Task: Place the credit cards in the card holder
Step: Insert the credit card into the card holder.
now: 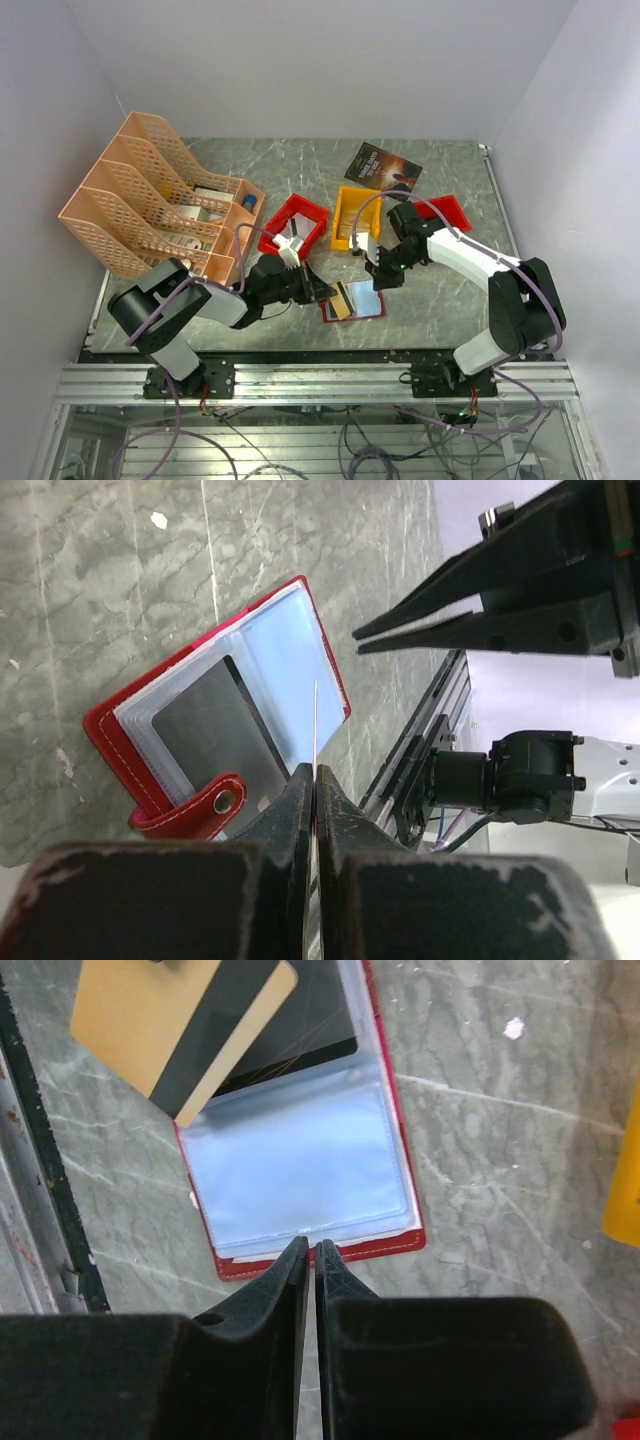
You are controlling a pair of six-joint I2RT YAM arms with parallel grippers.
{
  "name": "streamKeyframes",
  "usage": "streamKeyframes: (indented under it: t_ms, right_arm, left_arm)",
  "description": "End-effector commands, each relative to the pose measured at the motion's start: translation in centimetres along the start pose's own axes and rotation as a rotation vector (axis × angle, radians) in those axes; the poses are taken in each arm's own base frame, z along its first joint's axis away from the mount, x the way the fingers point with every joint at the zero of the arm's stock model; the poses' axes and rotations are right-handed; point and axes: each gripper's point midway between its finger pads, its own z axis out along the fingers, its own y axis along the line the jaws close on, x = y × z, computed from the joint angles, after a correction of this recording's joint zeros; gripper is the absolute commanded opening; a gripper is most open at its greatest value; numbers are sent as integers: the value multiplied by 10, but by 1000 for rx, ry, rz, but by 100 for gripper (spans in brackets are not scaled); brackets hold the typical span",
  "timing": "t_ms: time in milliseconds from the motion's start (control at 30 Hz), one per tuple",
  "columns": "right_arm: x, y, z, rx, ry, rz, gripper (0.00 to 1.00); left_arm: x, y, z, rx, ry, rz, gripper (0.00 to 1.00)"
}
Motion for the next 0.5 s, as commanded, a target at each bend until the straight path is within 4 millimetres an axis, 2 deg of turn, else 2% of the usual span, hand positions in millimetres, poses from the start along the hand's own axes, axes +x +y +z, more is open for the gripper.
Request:
streamKeyframes:
  t_ms: [0, 133, 467]
  right_arm:
    - [9, 7, -1, 4, 13, 7, 8]
    - [15, 4, 4, -5, 46, 26, 4]
    - [31, 0, 15, -6, 110, 73, 4]
  left_arm:
    - [-4, -9, 3, 20, 43, 36, 7]
    - [-2, -6, 7, 16, 70, 39, 7]
    - [-3, 0, 11, 6, 70, 27, 7]
